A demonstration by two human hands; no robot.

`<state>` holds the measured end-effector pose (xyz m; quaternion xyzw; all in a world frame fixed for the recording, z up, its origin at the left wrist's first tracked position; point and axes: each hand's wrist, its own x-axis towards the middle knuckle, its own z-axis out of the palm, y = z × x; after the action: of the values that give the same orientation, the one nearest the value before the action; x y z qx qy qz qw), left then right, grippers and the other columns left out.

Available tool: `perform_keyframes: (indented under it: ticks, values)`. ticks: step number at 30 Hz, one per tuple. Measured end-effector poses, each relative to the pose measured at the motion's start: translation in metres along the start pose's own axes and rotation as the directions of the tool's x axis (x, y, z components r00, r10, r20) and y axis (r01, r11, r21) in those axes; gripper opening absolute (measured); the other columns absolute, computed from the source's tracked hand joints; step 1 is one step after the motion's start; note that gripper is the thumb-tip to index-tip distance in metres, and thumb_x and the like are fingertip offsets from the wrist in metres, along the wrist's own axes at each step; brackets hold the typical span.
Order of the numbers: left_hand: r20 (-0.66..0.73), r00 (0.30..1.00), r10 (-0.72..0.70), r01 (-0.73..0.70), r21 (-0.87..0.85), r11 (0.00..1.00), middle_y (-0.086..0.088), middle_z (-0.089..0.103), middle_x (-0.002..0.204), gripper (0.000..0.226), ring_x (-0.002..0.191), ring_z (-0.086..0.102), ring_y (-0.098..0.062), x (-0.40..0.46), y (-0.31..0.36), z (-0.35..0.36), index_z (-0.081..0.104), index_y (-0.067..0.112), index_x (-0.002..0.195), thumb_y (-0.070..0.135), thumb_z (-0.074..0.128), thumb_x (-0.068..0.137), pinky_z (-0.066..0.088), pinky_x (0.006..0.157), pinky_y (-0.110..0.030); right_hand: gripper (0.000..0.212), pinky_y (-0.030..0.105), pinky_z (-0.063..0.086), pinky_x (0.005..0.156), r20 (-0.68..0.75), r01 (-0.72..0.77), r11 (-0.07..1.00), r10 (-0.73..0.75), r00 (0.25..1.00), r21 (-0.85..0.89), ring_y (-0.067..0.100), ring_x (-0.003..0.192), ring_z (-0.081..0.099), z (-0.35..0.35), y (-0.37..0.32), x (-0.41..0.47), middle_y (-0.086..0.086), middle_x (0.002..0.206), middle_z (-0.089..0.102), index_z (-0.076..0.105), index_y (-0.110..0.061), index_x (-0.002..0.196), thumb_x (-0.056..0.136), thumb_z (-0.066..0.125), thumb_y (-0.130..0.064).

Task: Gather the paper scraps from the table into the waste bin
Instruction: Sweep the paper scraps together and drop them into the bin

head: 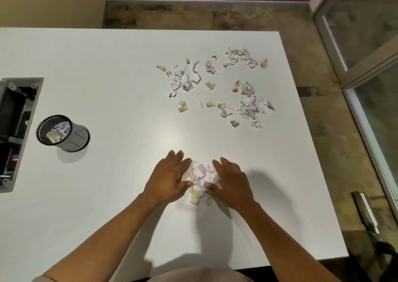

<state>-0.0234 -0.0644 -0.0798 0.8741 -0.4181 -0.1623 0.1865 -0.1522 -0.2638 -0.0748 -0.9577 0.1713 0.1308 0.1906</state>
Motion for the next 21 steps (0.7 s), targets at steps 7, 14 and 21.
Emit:
perform_keyframes:
  ticks: [7, 14, 21]
  values:
    - [0.236, 0.923, -0.302, 0.287, 0.096, 0.953, -0.006, 0.006, 0.159, 0.121, 0.136, 0.023, -0.034, -0.008, 0.014, 0.006, 0.010, 0.047, 0.148, 0.078, 0.071, 0.048, 0.039, 0.100, -0.053, 0.102, 0.041, 0.048, 0.093, 0.137, -0.053, 0.999, 0.054, 0.989, -0.010, 0.032, 0.126, 0.034, 0.006, -0.029, -0.009, 0.006, 0.154, 0.022, 0.019, -0.040, 0.150, 0.066, 0.067, -0.072]
    - [0.240, 0.952, -0.190, 0.176, 0.079, 0.981, -0.004, 0.023, 0.155, 0.090, 0.129, 0.033, -0.036, -0.011, 0.025, 0.020, 0.039, 0.031, 0.143, 0.036, 0.084, 0.066, 0.041, 0.103, -0.042, 0.075, 0.041, 0.053, 0.090, 0.098, 0.062, 0.987, -0.048, 0.994, -0.150, 0.044, 0.128, 0.041, 0.013, -0.052, -0.018, 0.014, 0.149, 0.039, 0.043, -0.031, 0.144, 0.077, 0.077, -0.040]
    - [0.156, 0.975, -0.158, 0.167, -0.050, 0.985, -0.002, 0.051, 0.134, 0.021, 0.111, 0.045, -0.028, -0.026, 0.036, 0.023, 0.065, 0.016, 0.106, 0.015, 0.064, 0.085, 0.045, 0.092, -0.035, 0.036, 0.025, 0.051, 0.043, -0.133, 0.136, 0.964, -0.169, 0.977, -0.228, 0.024, 0.070, 0.067, 0.013, -0.058, -0.028, 0.008, 0.095, 0.073, 0.077, -0.022, 0.093, 0.061, 0.087, -0.010]
